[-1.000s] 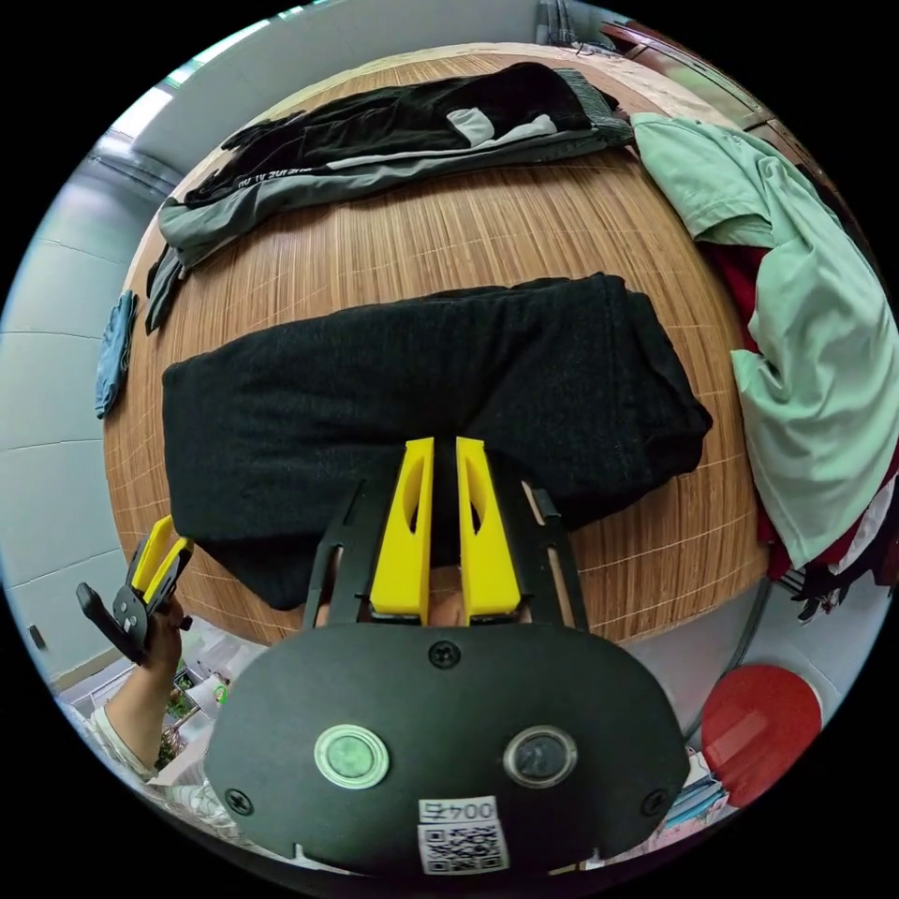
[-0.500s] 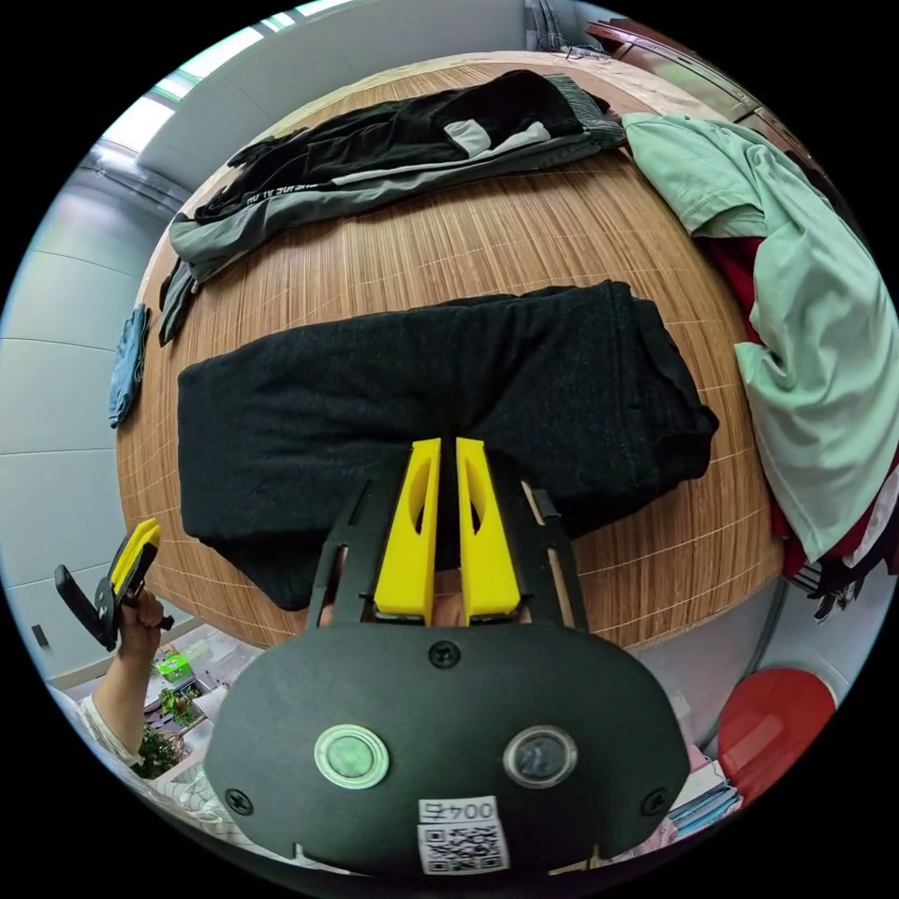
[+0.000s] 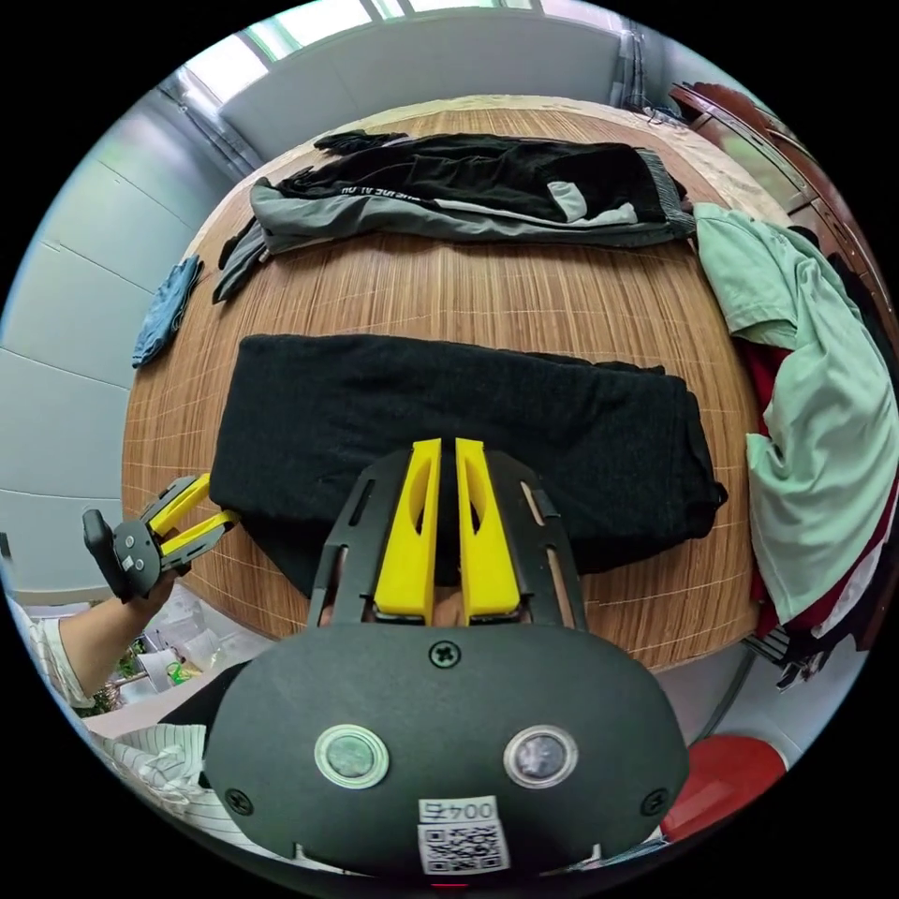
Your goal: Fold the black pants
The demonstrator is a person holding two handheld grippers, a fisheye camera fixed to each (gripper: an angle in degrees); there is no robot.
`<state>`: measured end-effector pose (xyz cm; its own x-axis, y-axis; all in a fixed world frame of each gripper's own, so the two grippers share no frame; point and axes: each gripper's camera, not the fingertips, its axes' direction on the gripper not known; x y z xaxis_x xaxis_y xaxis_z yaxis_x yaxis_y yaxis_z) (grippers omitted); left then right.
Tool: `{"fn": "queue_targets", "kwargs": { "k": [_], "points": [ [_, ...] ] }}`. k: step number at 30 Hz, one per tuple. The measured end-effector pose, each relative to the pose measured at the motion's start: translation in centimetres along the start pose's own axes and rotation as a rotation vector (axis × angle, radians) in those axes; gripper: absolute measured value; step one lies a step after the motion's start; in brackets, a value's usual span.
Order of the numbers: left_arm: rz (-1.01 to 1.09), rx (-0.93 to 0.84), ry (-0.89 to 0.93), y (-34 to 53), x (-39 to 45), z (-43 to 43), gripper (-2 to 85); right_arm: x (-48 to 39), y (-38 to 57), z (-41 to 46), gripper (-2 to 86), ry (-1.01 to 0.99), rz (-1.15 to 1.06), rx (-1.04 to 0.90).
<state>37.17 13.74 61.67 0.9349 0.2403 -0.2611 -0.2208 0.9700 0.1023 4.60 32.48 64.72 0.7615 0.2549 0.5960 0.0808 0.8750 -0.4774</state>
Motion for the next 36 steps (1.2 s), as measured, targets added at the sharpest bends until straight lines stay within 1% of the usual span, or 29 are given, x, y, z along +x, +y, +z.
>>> {"fn": "queue_targets", "kwargs": {
  "k": [3, 7, 9, 13, 14, 17, 19, 21, 26, 28, 29, 32, 36],
  "points": [
    [-0.009, 0.006, -0.006, -0.6, 0.0, 0.6, 11.1, -1.8, -0.8, 2.1, 3.8, 0.079, -0.071, -0.104],
    [-0.017, 0.002, 0.023, -1.3, -0.6, 1.6, 10.6, -4.1, -1.0, 4.2, 2.3, 0.167, -0.192, -0.134],
    [-0.024, -0.017, 0.066, -1.9, -1.3, 2.1, 10.3, -5.0, -1.3, 4.7, 1.2, 0.194, -0.25, -0.153],
    [0.021, -0.027, 0.087, -2.5, -1.8, 3.0, 9.8, -7.0, -1.6, 5.8, -0.3, 0.265, -0.468, -0.202],
    [0.025, -0.031, 0.09, -2.8, -1.9, 3.3, 9.7, -7.3, -1.7, 6.1, -0.4, 0.277, -0.521, -0.22],
    [-0.054, -0.081, 0.152, -3.5, -3.0, 4.3, 9.4, -7.8, -1.9, 6.5, -0.6, 0.283, -0.634, -0.251],
    [-0.053, -0.128, 0.16, -4.3, -3.3, 5.0, 9.3, -7.9, -1.9, 6.7, -0.5, 0.282, -0.669, -0.256],
    [-0.047, -0.171, 0.146, -5.2, -3.4, 5.7, 9.2, -7.6, -2.0, 6.8, -0.4, 0.252, -0.634, -0.26],
    [-0.073, -0.196, 0.12, -5.6, -3.8, 6.5, 8.3, -5.1, -2.7, 6.6, -0.4, 0.108, -0.451, -0.255],
    [-0.083, -0.22, 0.135, -5.6, -4.4, 6.8, 7.8, -4.5, -2.5, 6.5, -0.5, 0.089, -0.425, -0.245],
    [-0.122, -0.227, 0.165, -5.1, -5.3, 6.9, 7.4, -4.3, -2.2, 6.2, -0.5, 0.102, -0.438, -0.234],
    [-0.216, -0.207, 0.224, -2.9, -6.8, 7.3, 7.1, -3.3, -1.0, 5.7, -0.6, 0.11, -0.433, -0.203],
    [-0.189, -0.166, 0.187, -2.7, -6.5, 6.8, 7.1, -1.6, 0.0, 5.8, -0.1, 0.044, -0.339, -0.153]
  ]
}}
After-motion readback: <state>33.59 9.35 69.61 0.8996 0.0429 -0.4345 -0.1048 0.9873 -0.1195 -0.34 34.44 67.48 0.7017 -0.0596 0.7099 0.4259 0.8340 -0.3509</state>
